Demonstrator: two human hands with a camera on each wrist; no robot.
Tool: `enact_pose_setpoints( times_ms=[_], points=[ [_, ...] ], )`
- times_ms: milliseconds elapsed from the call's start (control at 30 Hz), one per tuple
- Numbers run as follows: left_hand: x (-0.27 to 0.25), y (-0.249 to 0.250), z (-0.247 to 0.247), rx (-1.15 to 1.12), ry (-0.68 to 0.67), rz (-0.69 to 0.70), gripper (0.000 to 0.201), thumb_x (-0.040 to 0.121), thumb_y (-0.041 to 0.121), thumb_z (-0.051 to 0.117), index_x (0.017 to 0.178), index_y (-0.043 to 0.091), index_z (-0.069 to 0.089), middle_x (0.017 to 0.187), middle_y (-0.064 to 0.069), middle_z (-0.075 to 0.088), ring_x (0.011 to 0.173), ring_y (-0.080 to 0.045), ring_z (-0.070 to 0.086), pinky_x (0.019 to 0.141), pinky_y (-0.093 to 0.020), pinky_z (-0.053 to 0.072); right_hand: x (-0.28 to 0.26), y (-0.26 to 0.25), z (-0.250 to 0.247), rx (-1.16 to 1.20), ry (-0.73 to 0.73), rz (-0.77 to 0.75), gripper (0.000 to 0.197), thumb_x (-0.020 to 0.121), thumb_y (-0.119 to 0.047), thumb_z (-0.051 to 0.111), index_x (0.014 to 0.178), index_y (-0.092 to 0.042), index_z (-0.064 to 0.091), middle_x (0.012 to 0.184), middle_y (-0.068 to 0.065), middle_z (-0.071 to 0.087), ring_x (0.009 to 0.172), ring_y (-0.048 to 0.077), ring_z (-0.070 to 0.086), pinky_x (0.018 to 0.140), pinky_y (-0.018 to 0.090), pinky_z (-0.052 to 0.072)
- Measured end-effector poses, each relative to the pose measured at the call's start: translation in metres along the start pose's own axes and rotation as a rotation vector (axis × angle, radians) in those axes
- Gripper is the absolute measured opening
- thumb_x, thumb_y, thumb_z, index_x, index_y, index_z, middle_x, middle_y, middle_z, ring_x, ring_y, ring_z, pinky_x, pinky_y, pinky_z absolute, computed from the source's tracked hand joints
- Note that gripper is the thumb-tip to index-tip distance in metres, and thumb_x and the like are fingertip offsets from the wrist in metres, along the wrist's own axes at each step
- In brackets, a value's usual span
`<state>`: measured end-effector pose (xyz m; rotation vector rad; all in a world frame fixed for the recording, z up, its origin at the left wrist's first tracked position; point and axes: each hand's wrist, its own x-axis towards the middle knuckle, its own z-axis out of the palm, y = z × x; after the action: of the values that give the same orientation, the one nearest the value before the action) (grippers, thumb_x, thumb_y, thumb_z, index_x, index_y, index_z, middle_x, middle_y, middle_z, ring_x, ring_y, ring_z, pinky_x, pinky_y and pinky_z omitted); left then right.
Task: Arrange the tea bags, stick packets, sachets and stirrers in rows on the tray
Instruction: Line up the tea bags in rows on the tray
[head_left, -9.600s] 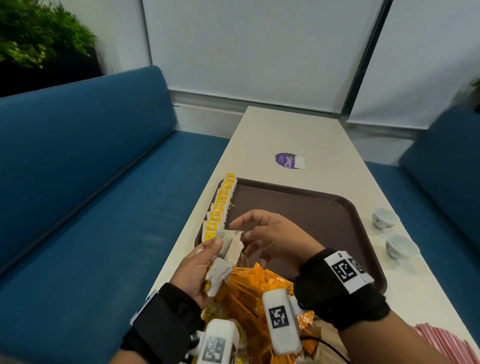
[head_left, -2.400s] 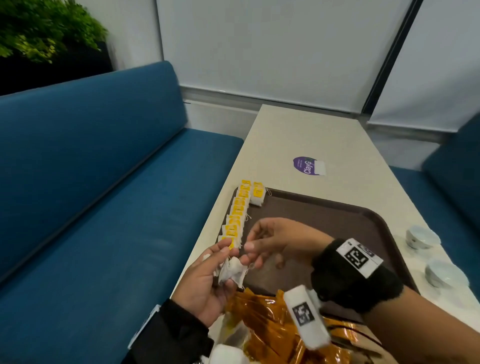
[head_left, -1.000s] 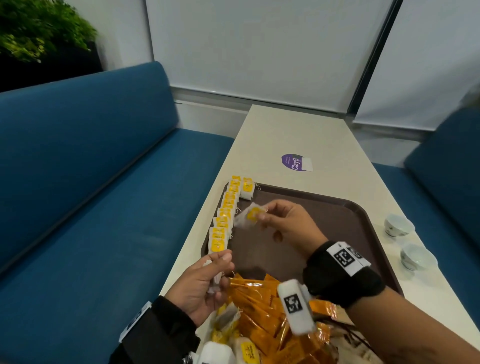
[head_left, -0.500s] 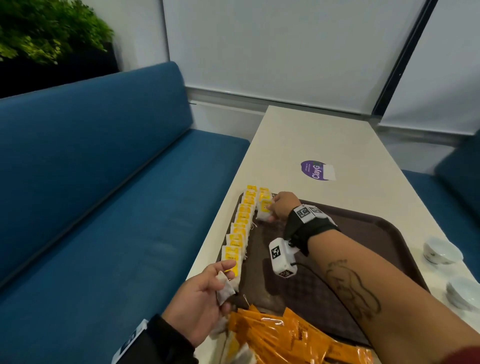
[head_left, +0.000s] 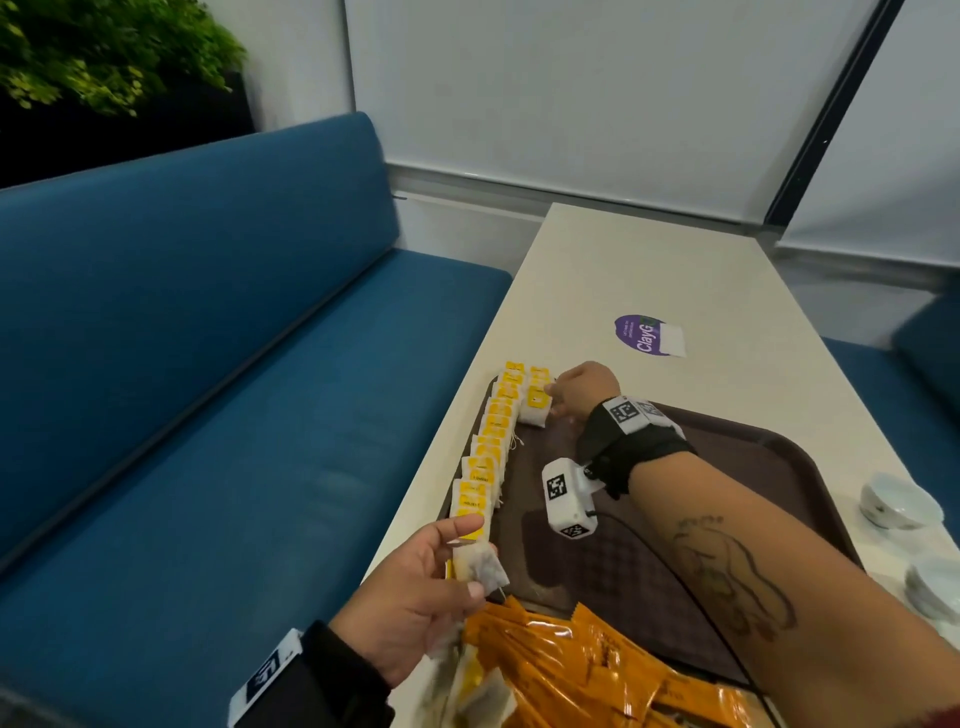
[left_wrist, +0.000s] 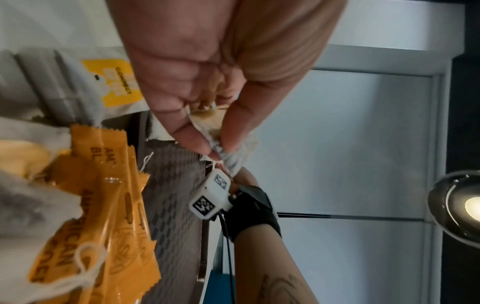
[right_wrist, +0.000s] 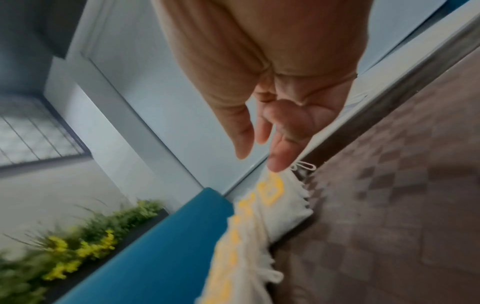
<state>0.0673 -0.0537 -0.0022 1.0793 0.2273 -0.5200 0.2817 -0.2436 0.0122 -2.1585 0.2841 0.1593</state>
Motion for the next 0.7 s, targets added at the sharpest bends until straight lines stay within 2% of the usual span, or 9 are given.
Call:
enact_pose_setpoints(
  times_ms=[67, 133, 267, 333, 433, 500, 567, 633, 700],
  points=[
    [-0.002, 0.001, 0.003, 0.061, 0.014, 0.050, 0.051, 0.075, -0.026, 0.054, 0.109, 0.013, 0.058, 0.093, -0.008, 0.067, 0.075, -0.021, 0.065, 0.060, -0.027, 0.057, -0.029, -0.006, -0.010, 0.092, -0.055, -0.020, 0.019, 0.086, -0.013, 0.067, 0.073, -0.014, 0.053, 0.087, 0.012, 0.065, 0.072, 0.024, 0.064, 0.050, 0.024, 0.039],
    [-0.004, 0.002, 0.007, 0.137, 0.022, 0.086, 0.053, 0.074, -0.025, 0.057, 0.109, 0.015, 0.057, 0.086, -0.002, 0.070, 0.073, -0.017, 0.067, 0.060, -0.026, 0.057, -0.069, -0.011, -0.021, 0.174, -0.230, -0.054, 0.015, 0.089, -0.020, 0.065, 0.080, -0.013, 0.054, 0.080, 0.008, 0.063, 0.063, 0.015, 0.060, 0.047, 0.020, 0.031],
    [-0.008, 0.001, 0.017, 0.309, -0.010, 0.153, 0.061, 0.073, -0.022, 0.062, 0.114, 0.021, 0.051, 0.093, -0.004, 0.067, 0.076, -0.015, 0.065, 0.065, -0.025, 0.050, -0.148, -0.007, -0.036, 0.043, -0.578, -0.145, 0.014, 0.085, -0.025, 0.068, 0.089, -0.014, 0.059, 0.080, 0.000, 0.068, 0.065, 0.008, 0.062, 0.047, 0.020, 0.033],
    [-0.012, 0.000, 0.024, 0.393, -0.037, 0.178, 0.067, 0.070, -0.020, 0.067, 0.119, 0.022, 0.047, 0.091, -0.005, 0.065, 0.077, -0.014, 0.064, 0.066, -0.025, 0.049, -0.177, 0.000, -0.036, -0.007, -0.693, -0.140, 0.022, 0.080, -0.022, 0.073, 0.095, -0.014, 0.059, 0.081, -0.002, 0.068, 0.065, 0.007, 0.062, 0.046, 0.019, 0.035],
    [-0.019, -0.003, 0.033, 0.476, -0.039, 0.207, 0.075, 0.061, -0.011, 0.073, 0.121, 0.024, 0.044, 0.092, -0.007, 0.061, 0.077, -0.014, 0.062, 0.061, -0.022, 0.048, -0.206, 0.012, -0.032, -0.013, -0.645, -0.142, 0.027, 0.075, -0.016, 0.078, 0.095, -0.015, 0.060, 0.072, -0.004, 0.065, 0.052, 0.003, 0.058, 0.042, 0.018, 0.035],
    [-0.023, -0.004, 0.038, 0.514, -0.031, 0.230, 0.080, 0.052, 0.000, 0.075, 0.121, 0.027, 0.044, 0.099, -0.011, 0.061, 0.082, -0.017, 0.063, 0.065, -0.024, 0.049, -0.217, 0.021, -0.031, 0.091, -0.570, -0.124, 0.024, 0.075, -0.009, 0.076, 0.094, -0.011, 0.061, 0.069, -0.001, 0.063, 0.047, 0.004, 0.054, 0.040, 0.018, 0.035],
    [-0.027, -0.005, 0.042, 0.480, -0.038, 0.259, 0.084, 0.048, 0.003, 0.082, 0.118, 0.030, 0.045, 0.105, -0.012, 0.062, 0.088, -0.019, 0.065, 0.070, -0.027, 0.051, -0.225, 0.030, -0.034, 0.226, -0.506, -0.124, 0.017, 0.078, -0.005, 0.073, 0.089, -0.008, 0.061, 0.067, 0.002, 0.064, 0.049, 0.007, 0.057, 0.041, 0.020, 0.039],
    [-0.030, -0.004, 0.046, 0.358, -0.016, 0.307, 0.079, 0.053, 0.001, 0.086, 0.114, 0.030, 0.046, 0.102, -0.009, 0.064, 0.087, -0.016, 0.066, 0.071, -0.026, 0.051, -0.231, 0.038, -0.037, 0.354, -0.433, -0.128, 0.013, 0.080, -0.002, 0.070, 0.085, -0.006, 0.059, 0.070, 0.006, 0.066, 0.055, 0.012, 0.061, 0.044, 0.024, 0.045],
    [-0.033, -0.005, 0.050, 0.276, 0.037, 0.373, 0.058, 0.069, -0.003, 0.073, 0.112, 0.027, 0.048, 0.090, -0.002, 0.065, 0.081, -0.014, 0.064, 0.068, -0.025, 0.049, -0.240, 0.043, -0.037, 0.464, -0.369, -0.106, 0.013, 0.081, 0.001, 0.068, 0.084, -0.005, 0.058, 0.075, 0.011, 0.068, 0.064, 0.018, 0.065, 0.047, 0.026, 0.049]
  ],
)
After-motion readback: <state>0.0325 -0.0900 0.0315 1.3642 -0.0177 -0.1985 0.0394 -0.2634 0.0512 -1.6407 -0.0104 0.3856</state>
